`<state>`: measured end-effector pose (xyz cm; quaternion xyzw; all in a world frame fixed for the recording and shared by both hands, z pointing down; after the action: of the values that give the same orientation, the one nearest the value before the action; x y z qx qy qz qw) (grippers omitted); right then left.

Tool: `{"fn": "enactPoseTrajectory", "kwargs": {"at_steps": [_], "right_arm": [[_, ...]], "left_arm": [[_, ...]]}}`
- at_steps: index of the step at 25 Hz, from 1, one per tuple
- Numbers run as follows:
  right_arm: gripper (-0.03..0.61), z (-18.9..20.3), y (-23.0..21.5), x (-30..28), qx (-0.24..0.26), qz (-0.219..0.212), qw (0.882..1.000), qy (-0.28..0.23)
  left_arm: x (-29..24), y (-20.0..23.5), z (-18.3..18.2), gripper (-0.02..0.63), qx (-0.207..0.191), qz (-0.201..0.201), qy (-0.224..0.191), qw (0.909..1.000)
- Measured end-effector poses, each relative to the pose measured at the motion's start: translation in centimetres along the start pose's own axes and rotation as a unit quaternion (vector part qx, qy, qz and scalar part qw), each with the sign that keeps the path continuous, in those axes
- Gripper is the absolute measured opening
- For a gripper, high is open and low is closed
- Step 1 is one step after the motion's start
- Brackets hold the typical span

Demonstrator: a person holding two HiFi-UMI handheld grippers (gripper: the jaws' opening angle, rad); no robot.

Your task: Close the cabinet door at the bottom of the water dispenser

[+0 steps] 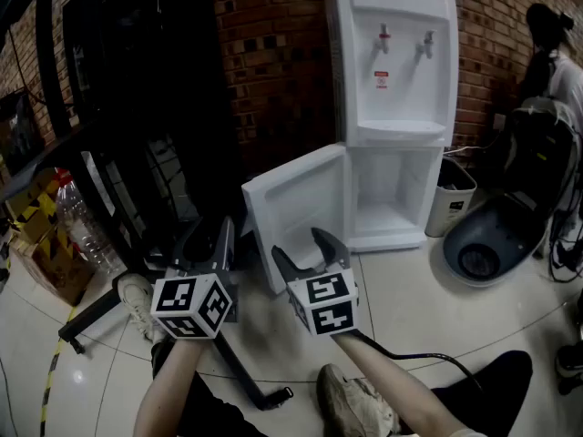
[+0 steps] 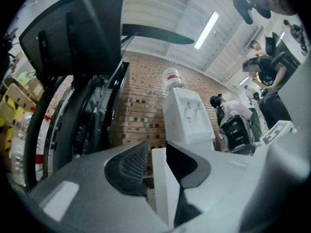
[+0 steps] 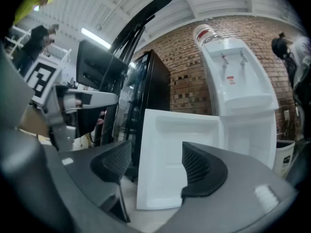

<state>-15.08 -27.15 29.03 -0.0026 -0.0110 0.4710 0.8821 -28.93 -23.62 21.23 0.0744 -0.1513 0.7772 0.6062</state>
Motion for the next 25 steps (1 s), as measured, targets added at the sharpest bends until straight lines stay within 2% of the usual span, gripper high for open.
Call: {"fn": "enactPoseTrajectory", "kwargs": {"at_steps": [4, 8, 12, 17, 21, 23, 25], "right_arm": [[0.319, 1.0, 1.0, -5.3, 0.038, 0.064, 0.997, 0.007], [0.327, 1.9, 1.1, -8.1, 0.042, 0.097, 0.994, 0.01], [0.327, 3.3, 1.1, -9.7, 0.045, 0.104, 0.993, 0.027], [0.319, 4.0, 1.1, -10.8, 0.042, 0.096, 0.994, 0.031], [0.308, 3.9, 0.7, -11.0, 0.05, 0.092, 0.994, 0.034], [0.304, 3.7, 0.9, -11.0, 0.054, 0.09, 0.994, 0.031], [0.295, 3.8, 1.0, -10.6, 0.058, 0.09, 0.994, 0.027]], "left_arm": [[1.2, 1.7, 4.9, 0.129, 0.015, -0.018, 0.042, 0.9988], [0.8, 1.8, 6.3, 0.127, 0.018, -0.007, 0.054, 0.9983], [0.8, 0.5, 7.5, 0.126, 0.023, 0.014, 0.067, 0.9974], [0.2, -1.3, 9.4, 0.078, 0.005, 0.044, 0.092, 0.9948], [-0.2, -1.2, 9.7, 0.089, 0.025, 0.035, 0.092, 0.9949], [-0.4, -0.7, 9.7, 0.103, 0.049, 0.024, 0.089, 0.9945], [-0.5, -0.4, 9.9, 0.14, 0.071, 0.014, 0.087, 0.9936]]}}
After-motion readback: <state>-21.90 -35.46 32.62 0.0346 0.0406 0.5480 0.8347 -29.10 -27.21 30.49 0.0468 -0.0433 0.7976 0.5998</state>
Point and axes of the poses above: the fingertips, and each gripper's own axes: x backward along the fingers, y to its left, z out of its underside, the point moved 3 cm from there along x, backward along the fingers, and after that the axes turned 6 degrees about -x, right-handed, at the moved point
